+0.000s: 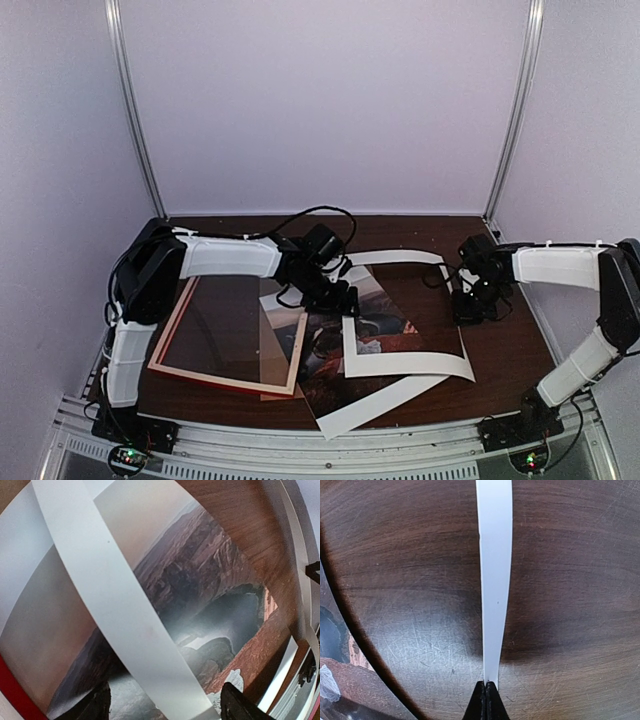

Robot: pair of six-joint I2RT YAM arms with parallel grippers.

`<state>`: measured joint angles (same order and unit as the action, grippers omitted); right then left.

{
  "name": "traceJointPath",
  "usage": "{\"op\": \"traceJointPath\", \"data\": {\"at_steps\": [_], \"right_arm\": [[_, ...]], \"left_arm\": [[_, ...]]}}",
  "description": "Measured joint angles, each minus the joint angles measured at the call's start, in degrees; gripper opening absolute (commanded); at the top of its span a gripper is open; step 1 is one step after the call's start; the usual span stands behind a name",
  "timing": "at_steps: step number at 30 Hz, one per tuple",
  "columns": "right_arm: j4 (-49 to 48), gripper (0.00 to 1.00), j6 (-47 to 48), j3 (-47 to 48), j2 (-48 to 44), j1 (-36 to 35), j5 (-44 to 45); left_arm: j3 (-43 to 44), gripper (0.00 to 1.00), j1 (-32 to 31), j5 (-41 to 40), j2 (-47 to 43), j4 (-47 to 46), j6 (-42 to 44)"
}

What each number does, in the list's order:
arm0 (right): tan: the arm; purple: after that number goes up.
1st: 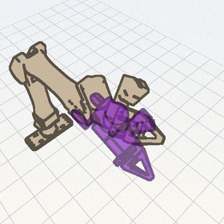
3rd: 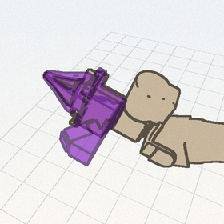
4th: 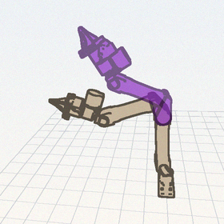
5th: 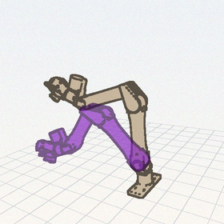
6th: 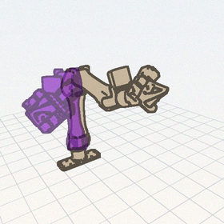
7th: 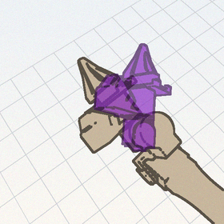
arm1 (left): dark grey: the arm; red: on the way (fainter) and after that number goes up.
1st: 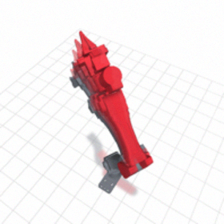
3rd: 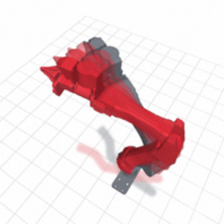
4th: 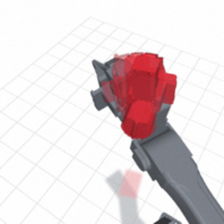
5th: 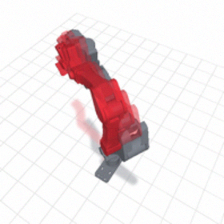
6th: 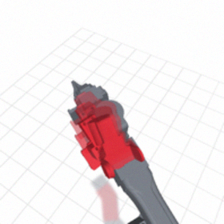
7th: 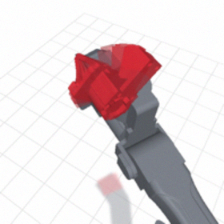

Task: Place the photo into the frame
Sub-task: Pick up the mat board from the photo.

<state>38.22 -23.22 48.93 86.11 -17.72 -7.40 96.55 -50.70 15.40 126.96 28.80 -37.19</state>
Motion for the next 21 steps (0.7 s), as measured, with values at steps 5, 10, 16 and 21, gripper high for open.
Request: {"op": "traceJointPath", "data": {"at_steps": [5, 10, 16, 21], "right_arm": [[0.2, 0.00, 0.1, 0.5, -0.9, 0.0, 0.0], [0.2, 0.00, 0.1, 0.5, -1.2, 0.0, 0.0], [0.2, 0.00, 0.1, 0.5, -1.3, 0.0, 0.1], [0.2, 0.00, 0.1, 0.5, -1.3, 0.0, 0.2]], "left_arm": [[-0.5, 0.78, 1.1, 4.6, -0.5, -2.4, -1.9], [-2.3, 0.77, 2.8, 10.5, -0.7, -7.6, -5.7], [-4.1, 0.64, 3.9, 17.4, -0.7, -15.4, -11.5], [-5.3, 0.49, 4.4, 21.6, -0.7, -20.8, -15.6]]}}
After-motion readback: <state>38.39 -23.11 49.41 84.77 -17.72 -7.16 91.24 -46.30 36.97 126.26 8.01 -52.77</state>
